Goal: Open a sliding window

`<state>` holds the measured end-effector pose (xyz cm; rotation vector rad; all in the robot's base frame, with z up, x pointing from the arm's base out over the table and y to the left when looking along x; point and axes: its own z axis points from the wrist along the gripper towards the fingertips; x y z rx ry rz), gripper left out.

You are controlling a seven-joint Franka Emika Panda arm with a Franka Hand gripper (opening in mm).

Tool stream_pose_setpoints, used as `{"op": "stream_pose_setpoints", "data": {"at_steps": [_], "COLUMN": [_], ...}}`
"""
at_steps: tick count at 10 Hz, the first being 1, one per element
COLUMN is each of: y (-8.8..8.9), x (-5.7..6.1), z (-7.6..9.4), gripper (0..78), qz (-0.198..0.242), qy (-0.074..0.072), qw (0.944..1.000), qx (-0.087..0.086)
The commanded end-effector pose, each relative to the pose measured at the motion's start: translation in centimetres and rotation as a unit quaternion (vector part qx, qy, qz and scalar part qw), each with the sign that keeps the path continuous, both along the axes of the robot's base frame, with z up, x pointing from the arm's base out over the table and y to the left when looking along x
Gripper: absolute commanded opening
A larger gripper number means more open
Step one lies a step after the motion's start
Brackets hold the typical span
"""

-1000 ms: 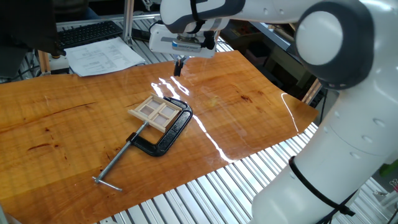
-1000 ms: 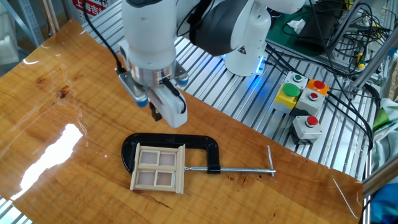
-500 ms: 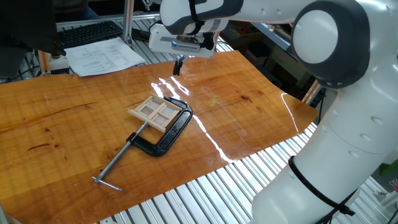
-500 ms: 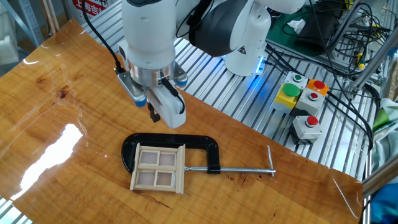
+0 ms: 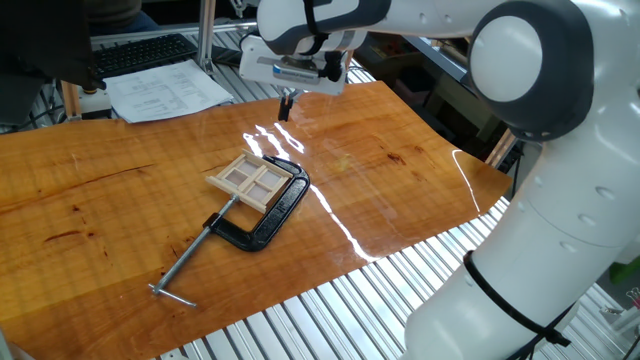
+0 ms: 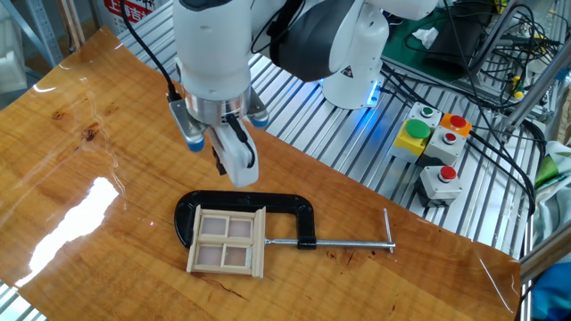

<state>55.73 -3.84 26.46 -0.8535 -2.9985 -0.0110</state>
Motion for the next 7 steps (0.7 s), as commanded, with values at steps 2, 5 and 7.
{"op": "stream_pose_setpoints", "data": {"at_steps": [2,5,7], "y": [0.0,-0.2,-0.1], "x": [0.1,0.3,0.4], "z": [0.1,-0.7,-1.5], "gripper": [0.0,0.0,0.0], "qz": [0.002,0.001,-0.002], "qy": [-0.009,-0.017,-0.017], "qw": [1.0000,0.9998,0.9998], "qx": [-0.001,-0.003,-0.004]}}
